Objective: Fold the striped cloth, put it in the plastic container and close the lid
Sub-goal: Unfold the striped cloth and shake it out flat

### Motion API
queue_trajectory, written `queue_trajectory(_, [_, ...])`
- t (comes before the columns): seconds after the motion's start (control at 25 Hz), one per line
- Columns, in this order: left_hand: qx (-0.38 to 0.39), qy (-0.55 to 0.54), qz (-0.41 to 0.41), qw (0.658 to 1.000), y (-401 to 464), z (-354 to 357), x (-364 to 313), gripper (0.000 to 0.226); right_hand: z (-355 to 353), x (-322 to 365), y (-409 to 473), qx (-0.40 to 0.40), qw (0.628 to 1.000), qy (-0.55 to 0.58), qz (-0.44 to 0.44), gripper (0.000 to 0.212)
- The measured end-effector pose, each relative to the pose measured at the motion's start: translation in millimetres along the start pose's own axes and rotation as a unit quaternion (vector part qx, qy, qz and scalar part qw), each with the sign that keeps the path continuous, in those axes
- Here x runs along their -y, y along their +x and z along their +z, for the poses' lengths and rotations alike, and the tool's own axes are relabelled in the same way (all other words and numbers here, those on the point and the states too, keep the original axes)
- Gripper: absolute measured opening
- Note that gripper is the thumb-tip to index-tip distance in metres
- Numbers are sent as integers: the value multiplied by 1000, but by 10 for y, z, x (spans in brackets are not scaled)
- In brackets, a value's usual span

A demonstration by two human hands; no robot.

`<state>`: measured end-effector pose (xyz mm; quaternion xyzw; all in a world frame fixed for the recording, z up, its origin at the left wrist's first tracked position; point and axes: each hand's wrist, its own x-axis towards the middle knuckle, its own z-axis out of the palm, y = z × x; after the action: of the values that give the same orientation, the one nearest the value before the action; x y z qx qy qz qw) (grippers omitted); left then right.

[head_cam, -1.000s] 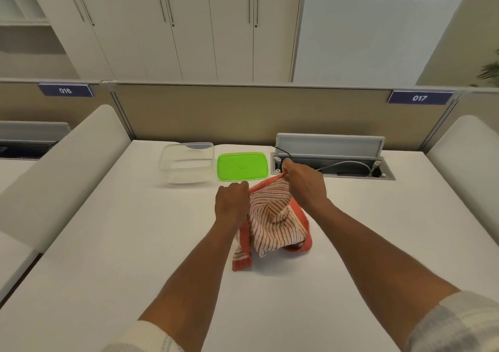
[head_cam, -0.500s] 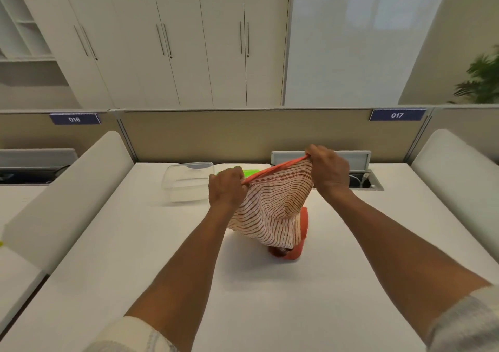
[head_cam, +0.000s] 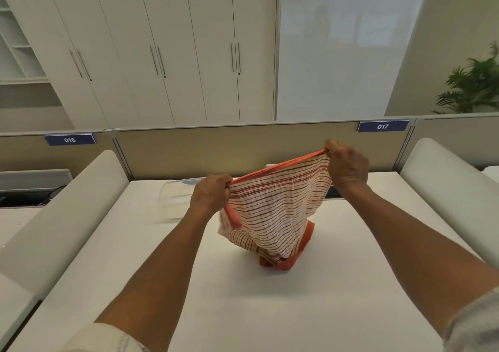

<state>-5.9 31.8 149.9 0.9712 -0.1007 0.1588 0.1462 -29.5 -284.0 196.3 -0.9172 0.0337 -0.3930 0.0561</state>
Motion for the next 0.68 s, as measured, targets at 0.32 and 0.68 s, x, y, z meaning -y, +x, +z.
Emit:
queue_trajectory(0.32, [-86,76,-82,990,141,-227,7,23,35,-254,184,16,998,-12,57,12])
queue_trajectory(0.68, [-162,46,-101,981,427,-300,-129,18,209,-439,312,22,993,60,97,12])
